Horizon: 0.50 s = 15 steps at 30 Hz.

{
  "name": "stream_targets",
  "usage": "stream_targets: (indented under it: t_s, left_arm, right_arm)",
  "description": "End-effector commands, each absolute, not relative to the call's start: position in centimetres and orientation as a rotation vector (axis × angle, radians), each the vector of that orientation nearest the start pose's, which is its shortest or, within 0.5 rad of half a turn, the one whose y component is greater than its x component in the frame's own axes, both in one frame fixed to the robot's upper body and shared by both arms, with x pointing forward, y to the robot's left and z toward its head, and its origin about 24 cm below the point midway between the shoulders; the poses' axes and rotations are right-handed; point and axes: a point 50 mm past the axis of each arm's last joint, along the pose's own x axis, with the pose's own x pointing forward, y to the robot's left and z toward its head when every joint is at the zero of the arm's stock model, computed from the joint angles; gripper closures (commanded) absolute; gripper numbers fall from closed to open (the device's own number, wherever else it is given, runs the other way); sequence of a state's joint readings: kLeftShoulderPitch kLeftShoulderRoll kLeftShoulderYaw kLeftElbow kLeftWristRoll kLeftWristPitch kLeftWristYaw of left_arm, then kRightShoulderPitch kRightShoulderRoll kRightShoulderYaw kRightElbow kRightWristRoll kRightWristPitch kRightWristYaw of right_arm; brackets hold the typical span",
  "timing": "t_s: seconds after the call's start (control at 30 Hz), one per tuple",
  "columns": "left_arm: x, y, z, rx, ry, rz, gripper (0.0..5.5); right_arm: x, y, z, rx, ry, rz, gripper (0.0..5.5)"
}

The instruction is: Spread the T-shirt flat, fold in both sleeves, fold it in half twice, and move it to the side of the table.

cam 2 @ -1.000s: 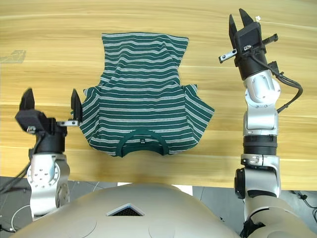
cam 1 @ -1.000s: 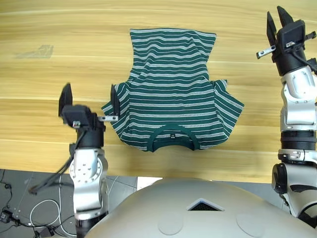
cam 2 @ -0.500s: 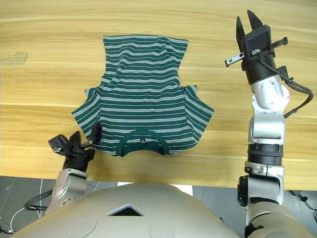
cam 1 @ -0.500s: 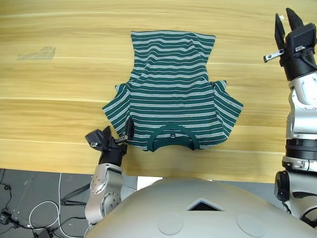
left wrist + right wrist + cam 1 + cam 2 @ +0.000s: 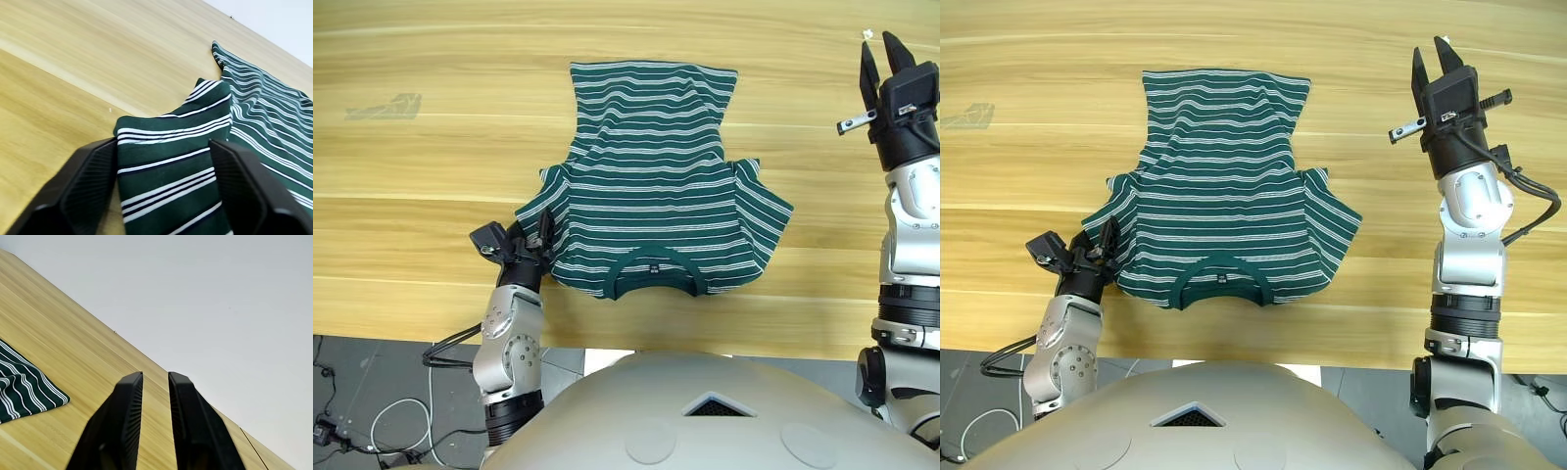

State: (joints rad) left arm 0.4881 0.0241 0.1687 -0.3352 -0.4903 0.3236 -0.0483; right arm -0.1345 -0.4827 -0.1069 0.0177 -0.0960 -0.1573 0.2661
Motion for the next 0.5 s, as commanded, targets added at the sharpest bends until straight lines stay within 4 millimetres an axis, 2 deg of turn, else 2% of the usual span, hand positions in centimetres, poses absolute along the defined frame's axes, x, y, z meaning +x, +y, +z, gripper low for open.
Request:
stream_targets:
  t_s: [0.03,0.27,0.5]
  left_arm:
    - [12.82,20.23,-1.91,-0.407,0.488,0.251,2.96]
    - [12.74,20.83,-2.06,-0.302,0.461,0.325,4.05]
    - [13.13,20.92,-2.25,-0.278,0.446,0.333,5.20]
  right_arm:
    - [27.28,-23.37,10.95,-0.617,-0.194,0.190,4.54]
    - [27.27,-23.51,10.65,-0.610,-0.184,0.183,4.54]
    - [27.45,-23.30,10.37,-0.602,-0.180,0.188,4.54]
